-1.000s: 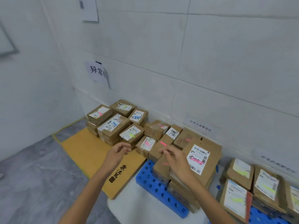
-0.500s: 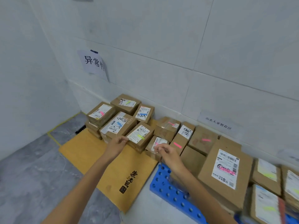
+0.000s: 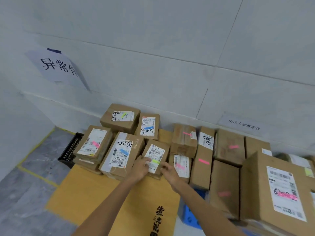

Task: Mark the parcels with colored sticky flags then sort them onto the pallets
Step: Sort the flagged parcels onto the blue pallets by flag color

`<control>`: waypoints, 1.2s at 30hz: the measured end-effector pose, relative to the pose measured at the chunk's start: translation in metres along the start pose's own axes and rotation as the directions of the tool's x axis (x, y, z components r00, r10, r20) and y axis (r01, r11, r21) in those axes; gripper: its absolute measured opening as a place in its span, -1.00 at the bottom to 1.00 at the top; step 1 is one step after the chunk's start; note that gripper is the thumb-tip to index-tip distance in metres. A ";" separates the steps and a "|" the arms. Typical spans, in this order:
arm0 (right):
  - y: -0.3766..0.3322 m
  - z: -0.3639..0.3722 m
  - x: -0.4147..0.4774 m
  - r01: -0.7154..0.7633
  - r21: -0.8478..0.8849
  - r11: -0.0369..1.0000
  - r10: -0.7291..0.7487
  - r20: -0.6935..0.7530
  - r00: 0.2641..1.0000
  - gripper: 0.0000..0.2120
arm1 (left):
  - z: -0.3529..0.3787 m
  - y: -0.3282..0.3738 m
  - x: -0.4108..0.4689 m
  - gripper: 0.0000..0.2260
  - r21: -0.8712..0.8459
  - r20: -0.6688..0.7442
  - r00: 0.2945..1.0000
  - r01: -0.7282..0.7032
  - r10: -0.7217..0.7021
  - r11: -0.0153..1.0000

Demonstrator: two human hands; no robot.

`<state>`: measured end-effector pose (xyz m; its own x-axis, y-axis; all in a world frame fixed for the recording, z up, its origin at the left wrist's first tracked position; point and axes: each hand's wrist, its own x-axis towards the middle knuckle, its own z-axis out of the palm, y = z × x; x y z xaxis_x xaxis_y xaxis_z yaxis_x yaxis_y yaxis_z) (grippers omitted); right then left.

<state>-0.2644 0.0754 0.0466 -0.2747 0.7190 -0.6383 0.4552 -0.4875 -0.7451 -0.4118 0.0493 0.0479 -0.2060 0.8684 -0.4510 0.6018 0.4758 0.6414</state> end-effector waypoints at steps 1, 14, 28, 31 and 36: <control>0.001 0.003 0.003 -0.016 0.033 0.999 0.016 0.015 1.000 -0.63 | 0.002 0.000 0.004 -0.69 0.031 -0.011 1.000 -0.012 0.013 0.999; -0.027 -0.013 -0.027 0.109 0.203 0.973 -0.107 -0.021 0.994 -0.64 | -0.020 0.047 -0.023 -0.83 -0.061 -0.465 0.882 -0.119 0.077 0.991; -0.017 -0.200 -0.230 0.668 -0.177 0.722 -0.688 -0.277 0.670 -0.55 | 0.064 0.262 -0.182 -0.80 -0.186 -0.765 0.582 -0.609 0.275 0.771; 0.009 -0.267 -0.266 0.690 -0.228 0.687 -0.713 -0.393 0.580 -0.57 | 0.113 0.315 -0.209 -0.84 -0.253 -0.726 0.610 -0.667 0.318 0.701; 0.064 -0.361 -0.306 0.687 -0.169 0.706 -0.648 -0.546 0.531 -0.63 | 0.194 0.384 -0.230 -0.85 -0.322 -0.614 0.661 -0.708 0.431 0.628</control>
<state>0.1543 0.0030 0.2642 0.0212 0.9682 0.2491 0.2759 0.2339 -0.9323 0.0164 0.0058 0.2778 -0.3505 0.8648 0.3595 0.2757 -0.2715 0.9221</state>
